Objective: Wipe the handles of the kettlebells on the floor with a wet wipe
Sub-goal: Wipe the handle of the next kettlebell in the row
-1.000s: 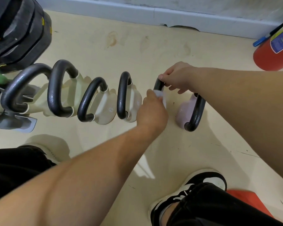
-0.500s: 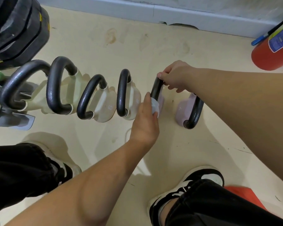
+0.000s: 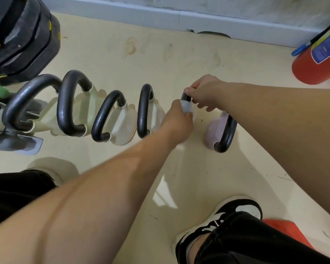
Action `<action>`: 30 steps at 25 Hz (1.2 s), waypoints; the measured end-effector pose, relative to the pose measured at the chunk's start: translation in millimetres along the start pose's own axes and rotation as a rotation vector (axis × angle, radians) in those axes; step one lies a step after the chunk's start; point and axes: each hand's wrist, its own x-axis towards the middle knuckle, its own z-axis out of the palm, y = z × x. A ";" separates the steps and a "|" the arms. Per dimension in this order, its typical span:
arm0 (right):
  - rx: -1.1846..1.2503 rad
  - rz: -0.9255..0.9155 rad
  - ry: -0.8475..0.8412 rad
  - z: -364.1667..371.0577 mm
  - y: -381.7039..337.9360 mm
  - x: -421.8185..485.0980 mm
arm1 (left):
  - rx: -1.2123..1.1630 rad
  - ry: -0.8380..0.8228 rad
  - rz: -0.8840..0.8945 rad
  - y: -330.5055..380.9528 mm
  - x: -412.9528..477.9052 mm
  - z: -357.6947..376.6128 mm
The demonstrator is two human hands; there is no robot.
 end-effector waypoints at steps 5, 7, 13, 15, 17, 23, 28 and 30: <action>-0.188 -0.041 -0.023 -3.6 0.2 -12.2 | -0.017 0.111 0.210 -53.7 -55.3 16.3; -0.318 -0.071 0.060 -5.9 -0.7 -19.7 | 0.012 0.120 0.178 -55.4 -62.3 2.4; 0.356 -0.173 -0.010 0.5 -8.6 -49.5 | 0.075 0.158 0.391 -15.2 -62.2 -45.3; 0.469 -0.212 -0.181 -3.9 -7.6 -59.0 | 0.024 0.132 0.420 -5.6 -60.7 -50.4; 0.462 -0.193 -0.282 -11.6 -1.7 -64.4 | 0.036 0.125 0.354 3.3 -56.1 -52.3; 0.336 -0.055 0.018 -18.7 6.1 -51.6 | 0.245 0.006 0.170 18.6 -42.3 -50.1; 0.077 -0.070 0.212 -6.1 2.4 -43.6 | 0.229 -0.082 0.051 4.9 -21.1 -45.6; 0.121 -0.062 0.166 12.9 -2.5 -46.4 | 0.211 -0.096 0.036 0.4 -20.3 -43.2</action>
